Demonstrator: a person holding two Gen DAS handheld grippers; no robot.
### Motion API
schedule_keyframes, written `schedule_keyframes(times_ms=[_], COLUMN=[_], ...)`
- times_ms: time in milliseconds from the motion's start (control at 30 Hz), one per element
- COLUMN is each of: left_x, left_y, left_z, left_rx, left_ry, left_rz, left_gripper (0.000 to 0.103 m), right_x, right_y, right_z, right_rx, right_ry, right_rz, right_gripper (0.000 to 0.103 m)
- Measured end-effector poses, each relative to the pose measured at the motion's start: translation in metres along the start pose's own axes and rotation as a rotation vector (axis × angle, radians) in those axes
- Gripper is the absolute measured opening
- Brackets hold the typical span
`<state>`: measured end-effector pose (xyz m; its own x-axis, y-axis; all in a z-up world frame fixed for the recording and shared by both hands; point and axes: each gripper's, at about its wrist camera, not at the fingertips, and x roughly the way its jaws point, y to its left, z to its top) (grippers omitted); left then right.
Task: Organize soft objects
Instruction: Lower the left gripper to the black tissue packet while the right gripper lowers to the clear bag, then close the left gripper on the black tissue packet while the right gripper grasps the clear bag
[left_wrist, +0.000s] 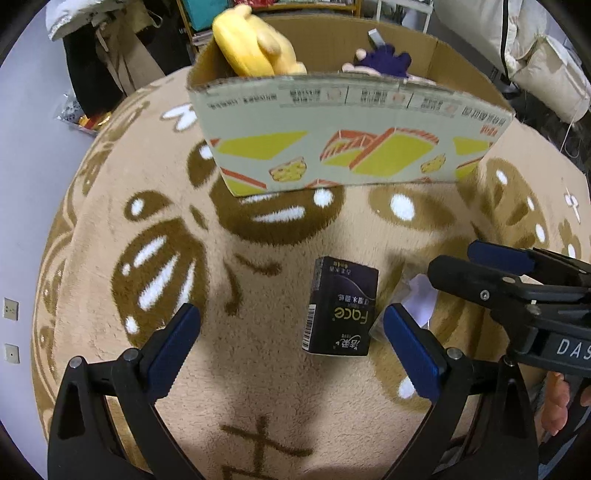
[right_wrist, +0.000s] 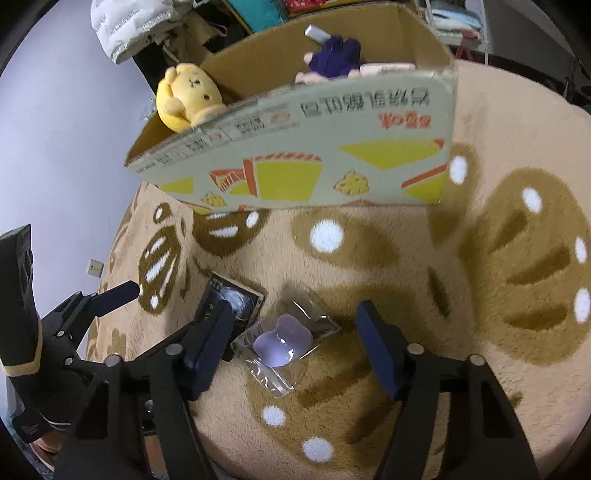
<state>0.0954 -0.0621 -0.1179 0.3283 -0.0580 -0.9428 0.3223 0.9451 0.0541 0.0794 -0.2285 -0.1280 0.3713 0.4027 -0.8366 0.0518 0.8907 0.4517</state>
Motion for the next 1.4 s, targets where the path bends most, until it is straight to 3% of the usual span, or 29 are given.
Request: schedule_keyframes(times_ms=[167,633,1167,1300,1367,1400], left_x=[0.012,0.038,0.048,0.056,0.057,0.056], left_y=[-0.001,-0.005,-0.015,-0.018,-0.02,-0.02], left_z=[0.002,-0.002,-0.002,-0.003,-0.003,-0.004], left_rx=[0.004,0.022,0.029,0.028,0.027,0.029], left_ry=[0.048,0.147,0.176,0.195,0.192,0.189], left_rz=[-0.002,0.0,-0.008,-0.032,-0.041,-0.041], left_gripper=[0.099,0.099,0.098,0.094,0.083,0.082], right_x=[0.012,0.035,0.047,0.049,0.048,0.047], right_y=[-0.003,-0.004,-0.006,-0.001,-0.001,-0.001], right_z=[0.0,-0.006,-0.006,-0.006,-0.006,-0.006], right_rx=[0.016,0.043,0.04,0.002,-0.003,-0.005], right_ry=[0.046,0.125,0.147,0.152,0.145,0.143], right_rz=[0.001,0.026,-0.018,-0.056,-0.058,-0.059], right_gripper=[0.059,0.059,0.051,0.045,0.044,0.043])
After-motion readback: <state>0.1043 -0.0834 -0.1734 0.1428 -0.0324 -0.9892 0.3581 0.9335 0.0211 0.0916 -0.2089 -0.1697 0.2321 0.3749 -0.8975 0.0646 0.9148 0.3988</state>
